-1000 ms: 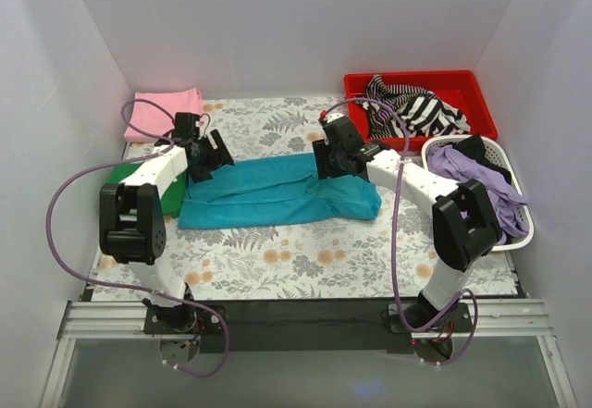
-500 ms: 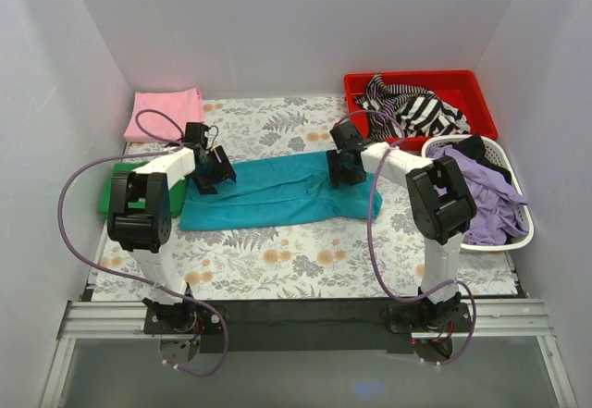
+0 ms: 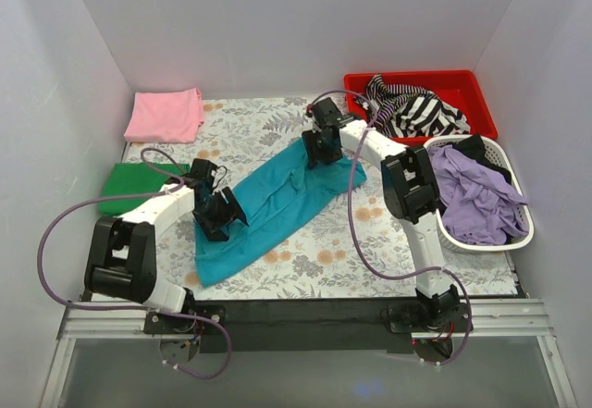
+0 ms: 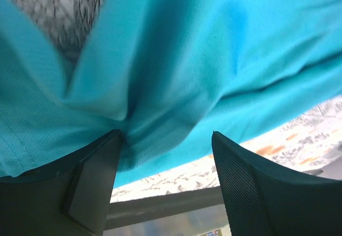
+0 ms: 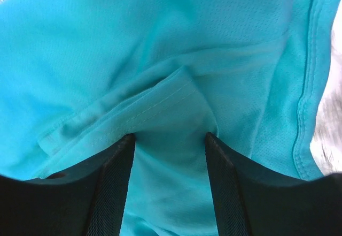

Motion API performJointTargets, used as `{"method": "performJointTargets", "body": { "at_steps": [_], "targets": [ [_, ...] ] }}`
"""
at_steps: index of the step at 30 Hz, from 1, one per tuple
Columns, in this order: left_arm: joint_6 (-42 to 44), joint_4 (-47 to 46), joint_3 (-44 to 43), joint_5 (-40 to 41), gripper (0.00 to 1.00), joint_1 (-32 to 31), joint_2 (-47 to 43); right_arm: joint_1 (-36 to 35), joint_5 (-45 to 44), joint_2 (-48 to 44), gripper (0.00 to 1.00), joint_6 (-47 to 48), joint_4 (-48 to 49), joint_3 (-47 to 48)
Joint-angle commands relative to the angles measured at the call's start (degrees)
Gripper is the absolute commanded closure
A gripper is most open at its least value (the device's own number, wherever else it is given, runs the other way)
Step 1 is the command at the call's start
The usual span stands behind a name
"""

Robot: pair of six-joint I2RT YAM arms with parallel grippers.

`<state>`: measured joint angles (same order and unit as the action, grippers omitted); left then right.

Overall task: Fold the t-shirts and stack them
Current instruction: Fold the tshirt

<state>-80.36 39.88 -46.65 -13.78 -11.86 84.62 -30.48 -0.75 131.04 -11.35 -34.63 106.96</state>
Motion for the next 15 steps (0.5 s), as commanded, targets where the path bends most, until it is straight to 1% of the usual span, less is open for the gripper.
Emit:
{"method": "performJointTargets", "body": {
  "at_steps": [1, 3, 4, 6, 7, 8, 12, 14, 15],
  "targets": [
    [-3.7, 3.7, 2.3, -2.9, 0.33, -0.5, -6.7, -0.5, 5.0, 9.4, 0.37, 1.7, -5.6, 9.1],
    [-4.0, 4.5, 3.7, -3.7, 0.33, -0.5, -8.2, -0.5, 6.2, 12.8, 0.36, 1.9, -8.3, 15.2],
    [-4.1, 4.9, 4.5, -4.1, 0.33, -0.6, -9.3, -0.5, 7.3, 15.9, 0.34, 1.9, -8.6, 20.3],
    [-4.5, 5.6, 5.8, -6.9, 0.33, -0.7, -10.1, -0.5, 7.7, 18.4, 0.32, 1.6, -8.7, 24.1],
    [-4.4, 5.7, 6.8, -7.8, 0.33, -1.0, -10.5, -0.4, 8.0, 20.7, 0.28, 1.6, -8.6, 27.6],
    [-4.2, 6.3, 7.1, -9.3, 0.33, -1.1, -11.2, -0.3, 8.0, 21.7, 0.26, 1.6, -8.5, 28.8],
    [-2.6, 9.6, 6.9, -8.6, 0.31, -1.6, -13.4, 0.9, 10.4, 25.0, 0.23, 0.9, -4.8, 31.4],
    [-1.0, 9.6, 6.8, -10.3, 0.3, -1.6, -14.4, 2.0, 13.7, 25.1, 0.22, 0.0, -2.1, 30.9],
    [-0.5, 9.3, 6.8, -12.9, 0.29, -1.7, -15.1, 3.3, 15.3, 25.1, 0.21, -0.5, -0.7, 30.5]
  ]
}}
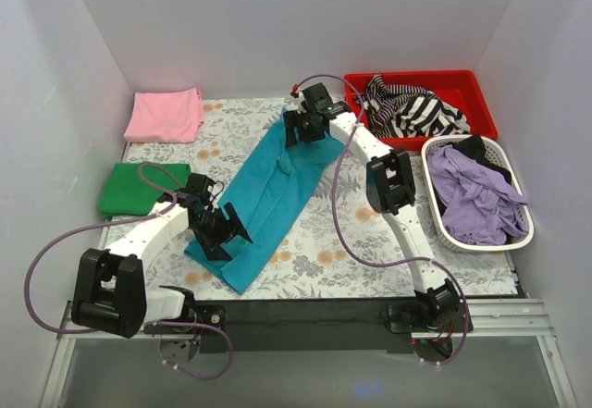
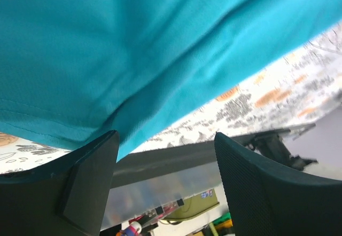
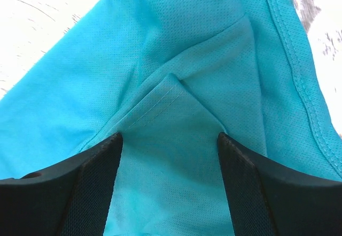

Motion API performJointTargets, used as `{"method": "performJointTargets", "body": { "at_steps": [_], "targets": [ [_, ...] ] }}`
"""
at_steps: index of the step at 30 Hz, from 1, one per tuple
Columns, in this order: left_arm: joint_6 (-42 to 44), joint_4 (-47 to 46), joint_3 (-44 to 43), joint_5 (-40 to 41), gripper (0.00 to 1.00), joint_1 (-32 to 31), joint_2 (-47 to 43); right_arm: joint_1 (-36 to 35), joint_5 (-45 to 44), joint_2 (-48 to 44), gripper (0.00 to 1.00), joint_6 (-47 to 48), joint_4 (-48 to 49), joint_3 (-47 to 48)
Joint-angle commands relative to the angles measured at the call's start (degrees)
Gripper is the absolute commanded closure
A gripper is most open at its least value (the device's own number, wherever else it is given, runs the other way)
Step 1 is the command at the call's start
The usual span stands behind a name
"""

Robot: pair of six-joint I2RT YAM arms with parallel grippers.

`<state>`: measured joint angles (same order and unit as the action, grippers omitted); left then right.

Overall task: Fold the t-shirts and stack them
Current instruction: Fold the tshirt

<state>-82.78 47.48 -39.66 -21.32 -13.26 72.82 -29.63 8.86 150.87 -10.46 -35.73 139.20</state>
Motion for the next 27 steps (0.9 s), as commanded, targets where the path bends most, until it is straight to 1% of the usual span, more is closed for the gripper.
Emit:
{"method": "performJointTargets", "body": {
  "at_steps": [1, 3, 5, 6, 7, 8, 9, 10, 11, 12, 13, 16, 18, 20, 21, 23, 27],
  "targets": [
    [2.3, 1.0, -0.2, -6.7, 0.29, -0.5, -3.4, 3.3, 8.6, 5.1, 0.21, -2.0, 3.6, -2.1],
    [3.9, 0.2, -0.9, -9.3, 0.29, -0.7, -2.7, 5.4, 11.5, 5.0, 0.2, -4.7, 6.6, -2.3],
    [5.1, 1.8, -3.2, -8.3, 0.29, -1.3, -2.4, 6.2, 14.6, 5.2, 0.21, -4.8, 8.4, -0.8],
    [5.1, 1.8, -6.5, -7.3, 0.29, -1.4, -2.9, 6.2, 14.7, 4.4, 0.21, -3.5, 8.8, -1.5],
    [5.3, 1.2, -7.8, -4.6, 0.28, -1.4, -4.7, 6.0, 13.9, 0.7, 0.2, -2.6, 10.0, -3.4],
    [5.4, -1.5, -8.9, -3.4, 0.26, -1.4, -5.1, 5.8, 13.6, -2.0, 0.2, -1.9, 14.6, -6.9],
    [6.2, -2.5, -10.6, -1.8, 0.25, -1.4, -5.0, 5.5, 13.4, -7.3, 0.2, -0.5, 16.5, -10.1],
    [6.7, -3.1, -14.3, 1.9, 0.25, -1.4, -2.8, 5.4, 11.5, -9.6, 0.19, 0.1, 17.3, -14.4],
    [7.0, -4.0, -16.3, 4.1, 0.25, -1.4, -1.0, 5.3, 10.6, -11.7, 0.19, 1.2, 18.2, -16.0],
    [7.4, -4.9, -17.5, 5.3, 0.25, -1.4, 0.6, 5.2, 9.6, -14.8, 0.19, 2.7, 18.2, -16.8],
    [7.8, -5.7, -20.1, 6.7, 0.25, -1.4, 4.7, 5.1, 8.3, -15.9, 0.18, 3.4, 18.0, -18.2],
    [8.0, -8.8, -22.6, 7.5, 0.25, -1.4, 10.7, 4.8, 5.6, -18.2, 0.18, 6.2, 15.2, -19.6],
    [8.0, -11.4, -22.7, 7.5, 0.25, -1.5, 15.4, 4.1, 4.4, -19.0, 0.19, 7.4, 13.3, -20.7],
    [8.3, -14.2, -21.8, 7.3, 0.25, -1.9, 18.0, 3.4, 0.6, -19.6, 0.19, 8.7, 12.5, -23.3],
    [8.5, -14.4, -21.5, 7.5, 0.26, -2.0, 20.8, 2.7, -1.3, -19.9, 0.2, 8.8, 11.9, -23.9],
    [8.9, -15.6, -20.6, 7.5, 0.26, -2.7, 23.2, 2.2, -6.8, -20.0, 0.19, 8.0, 9.6, -25.4],
    [9.1, -17.1, -19.8, 8.7, 0.26, -3.5, 27.8, 2.3, -8.6, -20.5, 0.21, 6.9, 8.8, -29.1]
  ]
}}
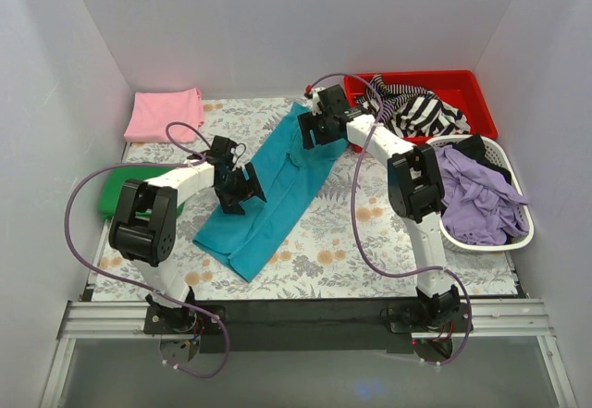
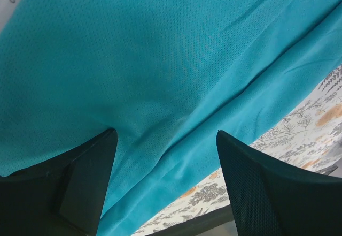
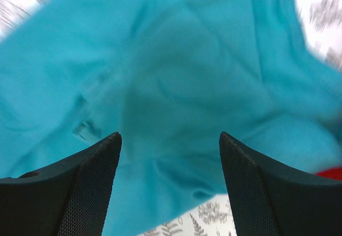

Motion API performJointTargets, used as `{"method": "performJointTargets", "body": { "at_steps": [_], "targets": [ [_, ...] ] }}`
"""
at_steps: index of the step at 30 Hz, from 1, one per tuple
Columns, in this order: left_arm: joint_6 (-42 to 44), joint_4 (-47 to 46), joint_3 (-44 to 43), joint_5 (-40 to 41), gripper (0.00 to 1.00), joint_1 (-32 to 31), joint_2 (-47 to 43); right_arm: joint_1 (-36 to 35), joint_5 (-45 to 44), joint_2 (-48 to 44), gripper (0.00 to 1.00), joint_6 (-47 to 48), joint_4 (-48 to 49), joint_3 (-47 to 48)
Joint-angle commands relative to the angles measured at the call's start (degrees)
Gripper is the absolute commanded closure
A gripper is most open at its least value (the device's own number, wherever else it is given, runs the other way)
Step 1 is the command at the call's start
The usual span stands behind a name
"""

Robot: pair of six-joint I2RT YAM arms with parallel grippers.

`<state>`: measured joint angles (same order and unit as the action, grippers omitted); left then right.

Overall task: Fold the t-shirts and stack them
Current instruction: Fold the tshirt

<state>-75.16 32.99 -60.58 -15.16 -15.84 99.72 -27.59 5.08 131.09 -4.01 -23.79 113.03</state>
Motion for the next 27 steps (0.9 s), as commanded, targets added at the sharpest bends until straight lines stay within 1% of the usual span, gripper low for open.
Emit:
{"method": "performJointTargets", "body": {
  "at_steps": [1, 4, 6, 8, 9, 10, 13, 15, 16, 18, 19, 21, 24, 27],
  "targets": [
    [1.7, -2.6, 1.1, 3.0, 0.26, -1.0, 1.3, 0.2, -7.0, -0.6, 0.21, 0.6, -3.0, -3.2],
    [1.6, -1.9, 1.4, 4.3, 0.27, -1.1, 2.1, 0.2, -7.7, 1.4, 0.2, 0.5, -4.1, -1.9],
    [1.1, -1.2, 2.4, 4.6, 0.27, -1.4, 1.7, 0.3, -7.5, 5.3, 0.2, 0.4, -7.8, 0.8],
    [0.5, -0.7, 4.8, 4.3, 0.27, -2.2, 0.3, 0.2, -5.6, 8.4, 0.2, 0.7, -11.1, 6.3],
    [-0.2, -0.5, 5.6, 4.2, 0.28, -2.5, -0.3, 0.1, -5.5, 11.4, 0.2, 1.2, -11.7, 8.3],
    [-0.8, -0.3, 7.9, 4.0, 0.28, -3.4, -1.1, 0.0, -3.0, 13.0, 0.2, 1.5, -12.5, 11.7],
    [-2.7, 0.5, 12.6, 3.1, 0.28, -5.6, -4.6, -0.1, 0.7, 18.3, 0.18, 1.9, -14.8, 18.2],
    [-4.0, 1.0, 14.8, 1.2, 0.28, -7.5, -7.5, -0.1, 3.7, 20.9, 0.18, 1.8, -14.7, 19.9],
    [-5.5, 1.1, 16.8, 0.4, 0.28, -8.2, -8.3, -0.1, 7.7, 21.8, 0.18, 2.0, -14.8, 22.5],
    [-7.3, 1.4, 18.3, -0.7, 0.28, -11.0, -10.6, -0.3, 10.0, 24.1, 0.18, 1.6, -14.7, 24.3],
    [-8.9, 2.2, 18.9, -0.7, 0.28, -11.8, -11.3, -0.3, 12.7, 24.6, 0.17, 2.2, -14.5, 24.9],
    [-10.2, 2.9, 20.1, -0.1, 0.28, -13.9, -13.3, -0.5, 14.4, 25.2, 0.17, 2.8, -14.3, 26.0],
    [-12.4, 4.9, 21.5, 2.0, 0.28, -14.2, -16.5, -1.2, 12.8, 24.0, 0.15, 5.8, -12.5, 25.9],
    [-14.0, 6.3, 20.9, 3.8, 0.28, -14.3, -18.8, -0.8, 10.8, 21.0, 0.14, 6.2, -10.6, 25.1]
  ]
}}
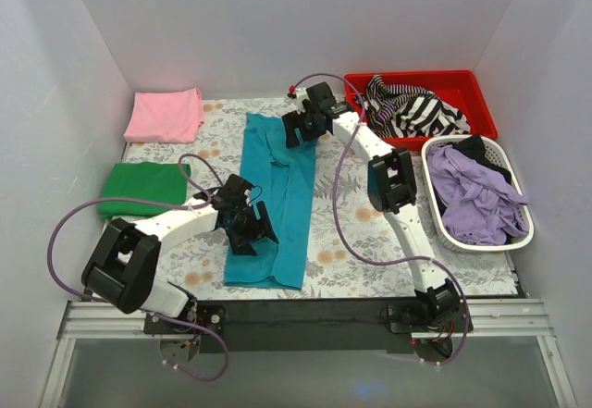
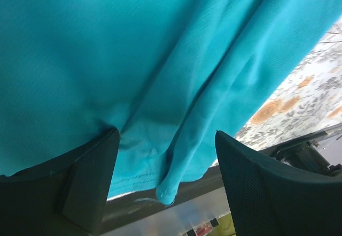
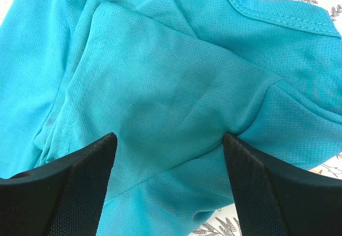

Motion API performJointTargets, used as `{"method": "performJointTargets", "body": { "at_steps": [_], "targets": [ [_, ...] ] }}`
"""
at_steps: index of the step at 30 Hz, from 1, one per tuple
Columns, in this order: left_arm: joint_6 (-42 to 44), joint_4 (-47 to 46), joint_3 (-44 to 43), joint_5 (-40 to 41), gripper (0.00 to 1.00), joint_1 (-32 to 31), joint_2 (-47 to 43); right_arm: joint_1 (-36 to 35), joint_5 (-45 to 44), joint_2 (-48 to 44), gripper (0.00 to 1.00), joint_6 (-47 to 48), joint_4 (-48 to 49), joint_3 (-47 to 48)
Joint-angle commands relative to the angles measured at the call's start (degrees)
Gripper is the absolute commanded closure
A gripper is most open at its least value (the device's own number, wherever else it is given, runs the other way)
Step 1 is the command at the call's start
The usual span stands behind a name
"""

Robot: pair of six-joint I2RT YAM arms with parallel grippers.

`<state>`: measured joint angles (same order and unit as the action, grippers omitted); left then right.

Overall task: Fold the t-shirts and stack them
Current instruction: Fold the tshirt

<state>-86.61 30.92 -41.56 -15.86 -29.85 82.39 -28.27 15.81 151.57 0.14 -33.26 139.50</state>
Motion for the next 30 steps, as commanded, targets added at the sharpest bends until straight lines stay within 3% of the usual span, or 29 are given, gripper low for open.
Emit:
{"method": "performJointTargets", "body": {
  "at_steps": [1, 5, 8, 16, 20, 21, 24, 30],
  "targets": [
    [-2.9, 8.9, 1.6, 4.6, 0.28, -0.3, -2.8, 0.1, -0.4, -0.2, 0.13, 2.1, -0.4, -1.2],
    [-1.8, 13.0, -2.5, 10.9, 0.28, -0.3, -4.7, 0.4, -1.2, -6.5, 0.13, 2.2, 0.7, -2.1],
    [-0.3, 15.4, -7.6, 17.1, 0.26, -0.2, -4.3, 0.1, -1.8, -13.6, 0.13, 3.1, 2.7, -7.9],
    [3.3, 12.9, -13.8, 17.3, 0.25, -0.2, 2.4, -1.9, -0.8, -27.2, 0.14, 2.9, 2.1, -21.4],
    [4.7, 13.0, -13.7, 17.0, 0.26, -0.2, 3.4, -7.8, -2.1, -36.2, 0.21, 2.3, 1.3, -36.7],
    [4.9, 13.0, -13.1, 16.8, 0.25, -0.3, 3.3, -9.2, -2.7, -38.3, 0.21, 2.0, 2.0, -45.4],
    [4.9, 13.6, -11.0, 16.3, 0.25, -0.2, 1.9, -15.0, -4.5, -46.9, 0.21, -1.3, 6.4, -59.7],
    [3.5, 16.5, -8.3, 15.9, 0.25, -0.3, -2.5, -19.9, -4.0, -60.7, 0.21, -8.6, 10.0, -73.8]
  ]
}}
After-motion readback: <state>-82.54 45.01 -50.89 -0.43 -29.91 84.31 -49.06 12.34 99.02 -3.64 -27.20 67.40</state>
